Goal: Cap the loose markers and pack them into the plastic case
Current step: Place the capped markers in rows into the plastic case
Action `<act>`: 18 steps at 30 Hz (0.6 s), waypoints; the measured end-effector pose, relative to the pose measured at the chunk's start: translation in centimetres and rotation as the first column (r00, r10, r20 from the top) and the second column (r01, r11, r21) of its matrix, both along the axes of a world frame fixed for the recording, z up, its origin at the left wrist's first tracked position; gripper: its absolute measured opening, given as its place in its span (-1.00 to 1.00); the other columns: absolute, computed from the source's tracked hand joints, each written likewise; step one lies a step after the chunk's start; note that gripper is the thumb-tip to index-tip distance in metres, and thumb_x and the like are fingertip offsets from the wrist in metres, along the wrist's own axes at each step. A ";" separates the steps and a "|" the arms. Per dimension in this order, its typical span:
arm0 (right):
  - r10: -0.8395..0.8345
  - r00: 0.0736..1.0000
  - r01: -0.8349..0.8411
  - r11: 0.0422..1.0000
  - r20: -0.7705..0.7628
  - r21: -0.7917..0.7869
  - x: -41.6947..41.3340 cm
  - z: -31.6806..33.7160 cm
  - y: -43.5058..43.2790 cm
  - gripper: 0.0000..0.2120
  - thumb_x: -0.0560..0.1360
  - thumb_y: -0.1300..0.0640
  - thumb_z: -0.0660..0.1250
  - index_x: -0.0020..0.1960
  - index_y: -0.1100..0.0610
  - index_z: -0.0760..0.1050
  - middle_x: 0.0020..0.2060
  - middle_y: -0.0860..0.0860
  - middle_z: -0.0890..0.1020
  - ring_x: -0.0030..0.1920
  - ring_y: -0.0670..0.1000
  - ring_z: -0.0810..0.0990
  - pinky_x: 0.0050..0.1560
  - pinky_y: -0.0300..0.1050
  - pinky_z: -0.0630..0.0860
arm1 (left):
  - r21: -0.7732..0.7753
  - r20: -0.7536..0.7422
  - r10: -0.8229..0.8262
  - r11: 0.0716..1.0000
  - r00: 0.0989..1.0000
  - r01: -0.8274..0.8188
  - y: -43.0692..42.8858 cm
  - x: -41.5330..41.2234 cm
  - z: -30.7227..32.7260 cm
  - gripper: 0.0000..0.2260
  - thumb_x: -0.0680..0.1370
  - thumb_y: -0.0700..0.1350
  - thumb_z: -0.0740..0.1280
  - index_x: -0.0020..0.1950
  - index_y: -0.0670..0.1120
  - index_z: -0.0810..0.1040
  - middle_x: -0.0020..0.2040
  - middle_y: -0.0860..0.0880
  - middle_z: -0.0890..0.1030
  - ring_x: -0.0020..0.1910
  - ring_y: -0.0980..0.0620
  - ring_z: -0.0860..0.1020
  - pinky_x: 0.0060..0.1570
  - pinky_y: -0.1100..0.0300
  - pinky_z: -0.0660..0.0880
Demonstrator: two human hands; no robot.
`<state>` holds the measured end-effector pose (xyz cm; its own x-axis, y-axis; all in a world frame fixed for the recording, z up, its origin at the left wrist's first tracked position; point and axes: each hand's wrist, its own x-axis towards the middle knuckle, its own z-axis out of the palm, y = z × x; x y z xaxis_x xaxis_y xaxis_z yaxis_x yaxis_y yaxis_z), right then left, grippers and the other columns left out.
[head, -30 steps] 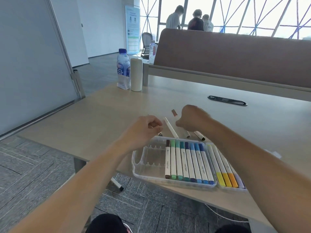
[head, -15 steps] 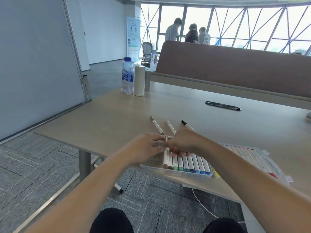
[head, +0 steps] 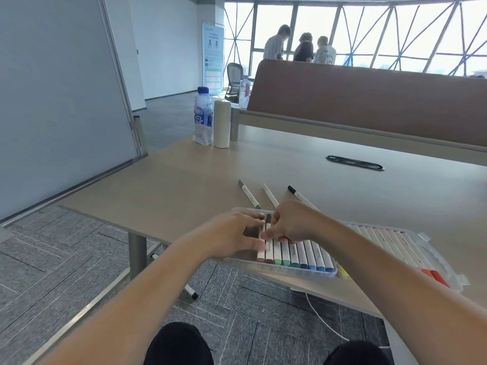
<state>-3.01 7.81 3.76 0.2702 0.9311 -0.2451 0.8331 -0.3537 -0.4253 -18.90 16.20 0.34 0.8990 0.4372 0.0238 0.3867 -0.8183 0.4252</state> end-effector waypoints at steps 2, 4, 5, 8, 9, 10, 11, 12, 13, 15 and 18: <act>0.009 1.000 -0.009 1.000 -0.004 -0.008 -0.1 0.1 0.1 -0.70 0.46 0.01 0.49 -0.33 0.16 0.56 -0.45 -0.01 0.60 -0.44 -0.03 0.52 -0.27 -0.20 0.49 | 0.002 0.011 -0.009 1.000 1.000 0.009 0.0 0.1 0.2 -0.57 0.51 0.18 0.40 0.33 0.05 0.56 0.51 0.19 0.32 0.48 0.17 0.26 0.44 0.09 0.26; 0.013 1.000 -0.013 1.000 -0.022 -0.009 0.1 0.1 0.0 -0.71 0.46 0.00 0.48 -0.29 0.20 0.59 -0.41 0.04 0.62 -0.39 0.01 0.56 -0.22 -0.15 0.53 | -0.005 -0.008 -0.019 1.000 1.000 0.019 0.1 0.1 0.5 -0.55 0.50 0.19 0.41 0.34 0.04 0.57 0.50 0.19 0.34 0.44 0.16 0.33 0.39 0.14 0.30; 0.009 0.999 -0.009 1.000 -0.039 -0.006 0.2 0.2 -0.1 -0.70 0.46 -0.01 0.48 -0.25 0.23 0.61 -0.39 0.07 0.64 -0.36 0.02 0.58 -0.20 -0.13 0.55 | -0.031 -0.016 -0.013 0.999 1.000 0.013 0.3 0.1 0.7 -0.53 0.49 0.19 0.41 0.36 0.05 0.55 0.49 0.20 0.36 0.37 0.17 0.41 0.33 0.17 0.36; -0.028 0.994 0.030 0.999 -0.106 0.014 0.9 0.7 -0.2 -0.66 0.46 -0.05 0.48 -0.14 0.27 0.65 -0.35 0.10 0.68 -0.40 -0.02 0.58 -0.27 -0.15 0.54 | -0.226 0.099 0.080 0.972 0.992 -0.055 1.2 -0.1 1.1 -0.61 0.53 0.08 0.41 0.34 0.06 0.55 0.32 0.18 0.53 -0.17 0.27 0.58 -0.12 0.31 0.52; -0.047 0.991 0.052 0.998 -0.123 0.033 1.1 0.9 0.1 -0.67 0.46 -0.05 0.48 -0.14 0.26 0.65 -0.36 0.09 0.68 -0.42 -0.03 0.56 -0.32 -0.19 0.51 | -0.286 0.171 0.144 0.954 0.975 -0.090 1.6 -0.1 1.3 -0.68 0.55 0.04 0.40 0.29 0.06 0.58 0.22 0.15 0.59 -0.24 0.27 0.57 -0.18 0.30 0.50; -0.068 0.990 0.076 0.995 -0.125 0.057 1.3 1.1 0.5 -0.67 0.45 -0.04 0.49 -0.15 0.26 0.66 -0.36 0.09 0.68 -0.43 -0.04 0.55 -0.35 -0.22 0.48 | -0.315 0.246 0.206 0.941 0.947 -0.123 2.2 -0.2 1.4 -0.74 0.55 0.01 0.39 0.24 0.04 0.61 0.12 0.12 0.64 -0.21 0.26 0.58 -0.15 0.29 0.48; -0.088 0.990 0.098 0.992 -0.110 0.085 1.6 1.3 1.1 -0.68 0.45 -0.03 0.49 -0.16 0.26 0.66 -0.35 0.10 0.68 -0.43 -0.03 0.55 -0.37 -0.23 0.47 | -0.330 0.307 0.257 0.932 0.916 -0.151 2.7 -0.1 1.4 -0.79 0.56 -0.01 0.39 0.18 0.02 0.64 0.03 0.11 0.66 -0.15 0.26 0.59 -0.11 0.30 0.45; -0.107 0.990 0.116 0.987 -0.087 0.112 1.8 1.4 1.9 -0.70 0.45 0.00 0.50 -0.16 0.27 0.66 -0.34 0.12 0.69 -0.42 -0.02 0.55 -0.37 -0.24 0.47 | -0.342 0.347 0.292 0.924 0.891 -0.170 3.2 0.0 1.5 -0.83 0.56 -0.03 0.39 0.12 0.00 0.65 -0.03 0.12 0.67 -0.13 0.28 0.59 -0.10 0.32 0.42; -0.123 0.991 0.130 0.982 -0.058 0.140 1.9 1.4 2.8 -0.72 0.45 0.03 0.50 -0.16 0.28 0.66 -0.31 0.14 0.70 -0.41 -0.02 0.55 -0.37 -0.24 0.46 | -0.355 0.369 0.316 0.917 0.874 -0.181 3.8 0.1 1.5 -0.87 0.57 -0.06 0.38 0.08 -0.02 0.66 -0.07 0.13 0.67 -0.15 0.31 0.57 -0.13 0.36 0.40; -0.133 0.991 0.126 0.974 0.025 0.189 2.2 1.2 5.0 -0.73 0.46 0.08 0.49 -0.18 0.32 0.65 -0.26 0.21 0.70 -0.39 0.01 0.52 -0.34 -0.18 0.40 | -0.384 0.389 0.356 0.901 0.850 -0.201 4.5 0.5 1.6 -0.91 0.58 -0.10 0.36 0.02 -0.06 0.66 -0.17 0.12 0.64 -0.29 0.35 0.52 -0.22 0.43 0.37; -0.124 0.977 0.097 0.982 0.171 0.160 2.3 0.7 8.5 -0.71 0.48 0.04 0.46 -0.16 0.29 0.65 -0.20 0.20 0.70 -0.26 0.09 0.57 -0.22 -0.11 0.47 | -0.444 0.422 0.429 0.866 0.799 -0.230 5.8 0.8 1.6 -0.91 0.59 -0.12 0.35 -0.05 -0.09 0.64 -0.20 -0.01 0.67 -0.34 0.22 0.52 -0.19 0.23 0.46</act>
